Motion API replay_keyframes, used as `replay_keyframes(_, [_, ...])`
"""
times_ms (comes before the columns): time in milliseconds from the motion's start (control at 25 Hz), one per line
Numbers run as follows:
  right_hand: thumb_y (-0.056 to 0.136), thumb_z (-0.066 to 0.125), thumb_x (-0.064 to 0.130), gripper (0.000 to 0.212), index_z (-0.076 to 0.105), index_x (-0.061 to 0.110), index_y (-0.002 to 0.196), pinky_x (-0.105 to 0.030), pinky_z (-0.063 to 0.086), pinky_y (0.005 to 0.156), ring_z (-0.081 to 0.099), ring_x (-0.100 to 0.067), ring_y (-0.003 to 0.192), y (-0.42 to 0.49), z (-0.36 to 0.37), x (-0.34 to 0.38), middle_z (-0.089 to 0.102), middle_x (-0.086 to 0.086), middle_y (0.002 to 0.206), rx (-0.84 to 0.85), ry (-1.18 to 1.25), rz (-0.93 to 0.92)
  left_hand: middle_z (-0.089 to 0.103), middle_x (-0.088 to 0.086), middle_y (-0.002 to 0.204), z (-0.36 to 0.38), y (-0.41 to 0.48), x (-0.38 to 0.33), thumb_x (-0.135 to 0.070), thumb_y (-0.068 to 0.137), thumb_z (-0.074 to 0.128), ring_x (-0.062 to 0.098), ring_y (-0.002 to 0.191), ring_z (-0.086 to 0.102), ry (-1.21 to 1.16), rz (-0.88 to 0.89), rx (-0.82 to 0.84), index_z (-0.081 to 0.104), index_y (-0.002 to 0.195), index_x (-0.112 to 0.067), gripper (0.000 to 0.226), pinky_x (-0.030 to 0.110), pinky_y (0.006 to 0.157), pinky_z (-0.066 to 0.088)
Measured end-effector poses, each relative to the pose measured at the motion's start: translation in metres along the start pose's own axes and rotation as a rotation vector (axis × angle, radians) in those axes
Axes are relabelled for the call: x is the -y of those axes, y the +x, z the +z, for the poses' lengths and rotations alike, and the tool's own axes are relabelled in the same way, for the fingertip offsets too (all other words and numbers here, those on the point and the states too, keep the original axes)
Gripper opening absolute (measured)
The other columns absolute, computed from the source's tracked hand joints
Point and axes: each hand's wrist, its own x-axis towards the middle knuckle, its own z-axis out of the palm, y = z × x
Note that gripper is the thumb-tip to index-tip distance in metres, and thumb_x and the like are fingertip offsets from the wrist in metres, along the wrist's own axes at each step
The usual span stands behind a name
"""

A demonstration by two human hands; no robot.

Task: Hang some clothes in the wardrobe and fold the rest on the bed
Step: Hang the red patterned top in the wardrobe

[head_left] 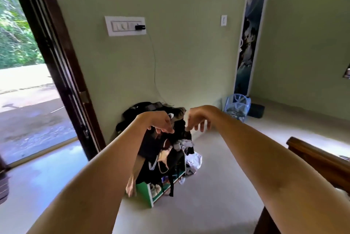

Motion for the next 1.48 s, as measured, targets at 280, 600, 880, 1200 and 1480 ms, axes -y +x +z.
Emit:
replay_keyframes(280, [0.09, 0.064, 0.033, 0.036, 0.058, 0.003, 0.108, -0.041, 0.055, 0.072, 0.064, -0.027, 0.08, 0.121, -0.065, -0.074, 0.063, -0.011, 0.098, 0.0, 0.066, 0.168, 0.064, -0.004, 0.081, -0.046, 0.169, -0.022, -0.036, 0.089, 0.062, 0.02, 0.091, 0.066, 0.055, 0.142, 0.096, 0.062, 0.112, -0.01, 0.035, 0.031, 0.071, 0.049])
replay_keyframes(600, [0.091, 0.062, 0.03, 0.043, 0.056, 0.0, 0.122, -0.025, 0.046, 0.047, 0.063, -0.026, 0.086, 0.228, -0.159, -0.191, 0.064, -0.014, 0.114, -0.066, 0.201, 0.376, 0.065, 0.004, 0.114, -0.119, 0.374, -0.086, -0.037, 0.088, 0.063, 0.021, 0.1, 0.064, 0.133, 0.313, 0.196, 0.059, 0.118, -0.012, 0.039, 0.037, 0.086, 0.046])
replay_keyframes(880, [0.091, 0.062, 0.028, 0.05, 0.046, 0.002, 0.13, -0.028, 0.048, 0.054, 0.062, -0.027, 0.09, 0.274, -0.198, -0.305, 0.06, -0.012, 0.116, -0.113, 0.367, 0.547, 0.059, 0.003, 0.1, -0.139, 0.504, -0.187, -0.035, 0.089, 0.062, 0.016, 0.087, 0.057, 0.261, 0.546, 0.235, 0.059, 0.121, -0.011, 0.041, 0.022, 0.06, 0.045])
replay_keyframes(1200, [0.089, 0.064, 0.033, 0.047, 0.055, 0.001, 0.123, -0.033, 0.051, 0.054, 0.066, -0.029, 0.084, 0.291, -0.237, -0.488, 0.062, -0.011, 0.101, -0.142, 0.438, 0.734, 0.065, 0.007, 0.117, -0.119, 0.637, -0.355, -0.038, 0.087, 0.064, 0.021, 0.096, 0.065, 0.359, 0.683, 0.34, 0.059, 0.12, -0.012, 0.042, 0.035, 0.081, 0.05])
replay_keyframes(1480, [0.09, 0.063, 0.033, 0.045, 0.055, 0.0, 0.119, -0.04, 0.055, 0.067, 0.066, -0.029, 0.082, 0.268, -0.277, -0.643, 0.064, -0.01, 0.1, -0.212, 0.508, 0.887, 0.067, 0.003, 0.11, -0.121, 0.709, -0.529, -0.04, 0.086, 0.065, 0.016, 0.088, 0.064, 0.364, 0.867, 0.298, 0.061, 0.117, -0.017, 0.039, 0.035, 0.079, 0.048])
